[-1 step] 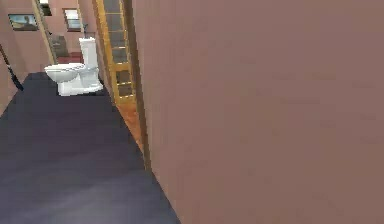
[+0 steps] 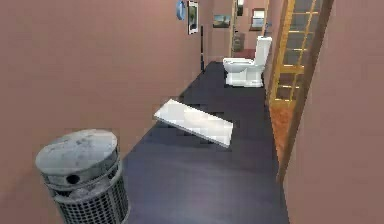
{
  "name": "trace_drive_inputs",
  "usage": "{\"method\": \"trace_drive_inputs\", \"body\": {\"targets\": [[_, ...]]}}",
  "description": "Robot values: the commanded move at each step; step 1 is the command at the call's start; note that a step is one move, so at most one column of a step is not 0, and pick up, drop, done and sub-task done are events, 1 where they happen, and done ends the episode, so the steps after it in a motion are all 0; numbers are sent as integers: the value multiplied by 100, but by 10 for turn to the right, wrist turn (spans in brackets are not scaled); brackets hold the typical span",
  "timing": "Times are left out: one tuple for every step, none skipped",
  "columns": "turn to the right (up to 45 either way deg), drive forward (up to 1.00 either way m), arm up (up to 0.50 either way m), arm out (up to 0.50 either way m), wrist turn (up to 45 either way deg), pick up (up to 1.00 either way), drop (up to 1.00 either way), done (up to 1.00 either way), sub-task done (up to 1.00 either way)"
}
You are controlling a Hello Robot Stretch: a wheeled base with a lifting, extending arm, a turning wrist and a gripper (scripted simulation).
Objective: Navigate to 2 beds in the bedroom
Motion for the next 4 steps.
{"method": "trace_drive_inputs", "body": {"targets": [[-180, 0, 0, 0, 0, 0, 0, 0, 0], [0, 50, 0, 0, 0, 0, 0, 0, 0], [240, 0, 0, 0, 0, 0, 0, 0, 0], [0, 15, 0, 0, 0, 0, 0, 0, 0]]}}
